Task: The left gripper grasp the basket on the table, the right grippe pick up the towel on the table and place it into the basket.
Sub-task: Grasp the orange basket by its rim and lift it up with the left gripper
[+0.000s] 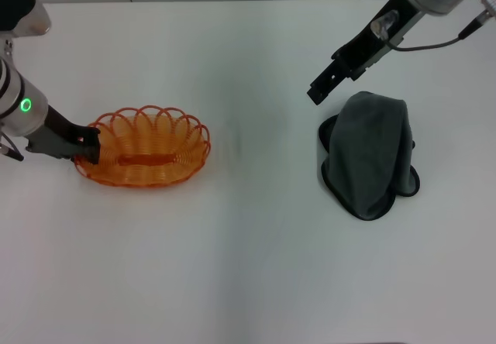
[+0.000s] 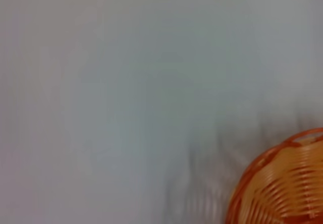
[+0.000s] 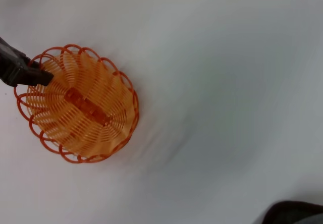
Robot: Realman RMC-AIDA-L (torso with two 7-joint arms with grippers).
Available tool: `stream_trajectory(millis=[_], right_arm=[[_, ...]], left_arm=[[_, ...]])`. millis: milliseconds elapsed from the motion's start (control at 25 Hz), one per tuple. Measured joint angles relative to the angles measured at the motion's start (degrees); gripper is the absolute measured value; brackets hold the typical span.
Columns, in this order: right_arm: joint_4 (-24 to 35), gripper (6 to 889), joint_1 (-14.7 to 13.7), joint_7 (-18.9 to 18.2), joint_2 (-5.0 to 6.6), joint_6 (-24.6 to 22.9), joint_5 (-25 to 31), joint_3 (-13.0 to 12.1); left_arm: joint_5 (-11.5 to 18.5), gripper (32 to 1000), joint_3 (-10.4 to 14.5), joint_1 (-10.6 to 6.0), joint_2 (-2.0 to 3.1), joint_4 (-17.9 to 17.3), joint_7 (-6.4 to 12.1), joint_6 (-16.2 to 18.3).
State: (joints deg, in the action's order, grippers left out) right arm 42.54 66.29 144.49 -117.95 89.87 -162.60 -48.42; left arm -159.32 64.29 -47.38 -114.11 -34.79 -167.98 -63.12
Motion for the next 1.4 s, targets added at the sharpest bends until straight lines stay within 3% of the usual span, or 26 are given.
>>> stream_trajectory(millis=[80,280,480,600,920,1080,1280,1400], right_arm=[[-0.02,826,-0.14,0.0,0.0,-0.15,0.0,0.0],[-0.09,824,-0.23,0.0,0.0,-0.29,0.0,0.0],[-0.09,822,-0.31,0.0,0.0,-0.32,0.0,0.06],[-0.09,821,-0.31,0.0,0.0,-0.32,0.05,0.08],[-0.09,817,-0.39,0.0,0.11,-0.1,0.72,0.11],[-0.09,816,-0.46,0.0,0.18,0.03,0.76,0.49],[-0.09,814,-0.46,0.0,0.36,0.26,0.79,1.45],[-0.09,812,-0.46,0.0,0.52,0.32,0.79,2.45]], left_arm=[[1.14,222,-0.04,0.01,0.3,-0.21,0.81,-0.66],[5.72,206,-0.11,0.13,1.85,-0.41,2.64,-2.7],[8.81,183,-1.33,0.19,2.6,-0.54,4.25,-4.72],[9.81,153,-1.91,0.19,2.78,-0.55,4.79,-5.37],[17.47,97,-2.36,0.57,4.64,-0.65,6.04,-8.18],[19.2,90,-3.83,0.64,4.94,-0.65,6.5,-9.21],[20.47,90,-8.91,0.76,4.98,-0.65,7.41,-11.57],[22.39,90,-11.02,1.25,5.36,-0.43,7.45,-12.14]])
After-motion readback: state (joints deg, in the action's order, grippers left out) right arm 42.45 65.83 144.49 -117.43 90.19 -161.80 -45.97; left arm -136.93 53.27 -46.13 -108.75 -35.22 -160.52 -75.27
